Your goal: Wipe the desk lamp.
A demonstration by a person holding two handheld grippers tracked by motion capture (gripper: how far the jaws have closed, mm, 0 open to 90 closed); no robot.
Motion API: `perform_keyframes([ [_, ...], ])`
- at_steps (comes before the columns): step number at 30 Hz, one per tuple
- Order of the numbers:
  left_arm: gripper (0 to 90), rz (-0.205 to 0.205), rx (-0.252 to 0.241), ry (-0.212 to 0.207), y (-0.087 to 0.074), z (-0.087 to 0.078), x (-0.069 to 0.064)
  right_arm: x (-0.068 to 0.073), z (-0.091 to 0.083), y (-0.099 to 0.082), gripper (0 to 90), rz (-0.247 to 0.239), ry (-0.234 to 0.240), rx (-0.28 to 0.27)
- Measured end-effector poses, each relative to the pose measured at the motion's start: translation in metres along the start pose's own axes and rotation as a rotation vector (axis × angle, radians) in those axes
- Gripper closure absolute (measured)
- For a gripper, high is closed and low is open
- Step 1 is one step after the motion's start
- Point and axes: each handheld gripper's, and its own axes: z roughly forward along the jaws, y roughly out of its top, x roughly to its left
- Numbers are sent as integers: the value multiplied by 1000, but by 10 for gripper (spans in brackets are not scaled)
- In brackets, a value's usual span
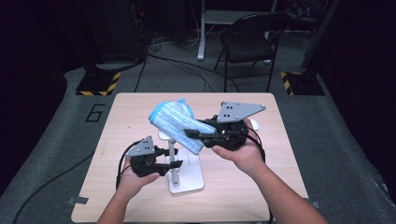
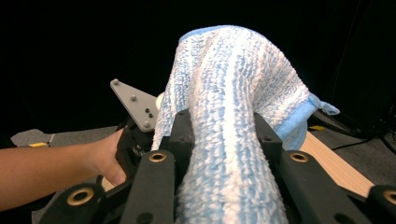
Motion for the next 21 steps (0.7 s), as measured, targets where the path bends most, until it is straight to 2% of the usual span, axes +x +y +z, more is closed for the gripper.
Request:
perform_keyframes([
  [10,505,-6,-1,-5,0,0,0,-12,-17,-9,677,16,-14,5],
  [15,505,2,1,-5,0,0,0,-20,-26,-14,677,7,-5,12],
  [21,505,-3,0,-6,0,0,0,-28,-34,-18,678,23,5,15],
])
